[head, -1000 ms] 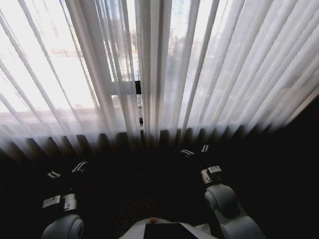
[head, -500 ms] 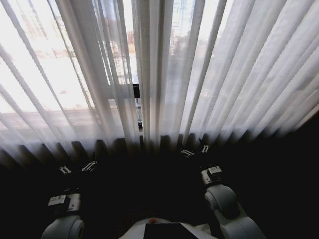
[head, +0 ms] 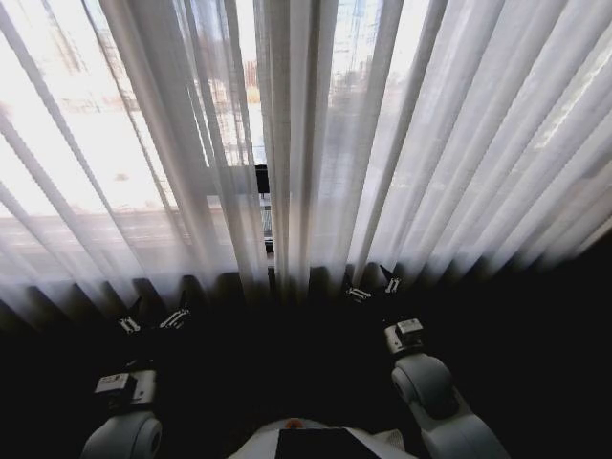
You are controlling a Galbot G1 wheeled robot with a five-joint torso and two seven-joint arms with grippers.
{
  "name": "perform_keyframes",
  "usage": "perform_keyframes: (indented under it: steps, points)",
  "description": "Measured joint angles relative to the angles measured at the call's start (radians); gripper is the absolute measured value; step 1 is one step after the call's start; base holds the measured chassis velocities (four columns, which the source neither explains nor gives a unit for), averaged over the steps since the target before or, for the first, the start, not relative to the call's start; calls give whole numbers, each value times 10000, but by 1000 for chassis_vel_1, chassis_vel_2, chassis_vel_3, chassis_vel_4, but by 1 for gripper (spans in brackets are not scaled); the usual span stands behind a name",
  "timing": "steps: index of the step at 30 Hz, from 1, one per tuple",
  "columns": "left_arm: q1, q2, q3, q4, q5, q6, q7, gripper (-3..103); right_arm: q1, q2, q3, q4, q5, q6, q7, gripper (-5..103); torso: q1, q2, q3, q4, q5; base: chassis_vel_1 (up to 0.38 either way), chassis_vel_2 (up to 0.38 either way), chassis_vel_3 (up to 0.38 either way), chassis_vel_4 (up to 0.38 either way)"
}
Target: Open the curtains by pulling them apart, changing their state from closed to fully open.
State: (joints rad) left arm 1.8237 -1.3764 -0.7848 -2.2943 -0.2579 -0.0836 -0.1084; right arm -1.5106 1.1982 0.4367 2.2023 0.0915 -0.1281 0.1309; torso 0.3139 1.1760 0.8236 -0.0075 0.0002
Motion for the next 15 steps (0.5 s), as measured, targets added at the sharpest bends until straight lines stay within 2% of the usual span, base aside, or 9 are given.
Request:
perform_keyframes:
  steps: [15]
  points:
    - [117,-196,7,-112,179,41,100,100,56,-16,-88,-106,15,81,-20,100,0,0,0,-1,0,-40,48,46,-46]
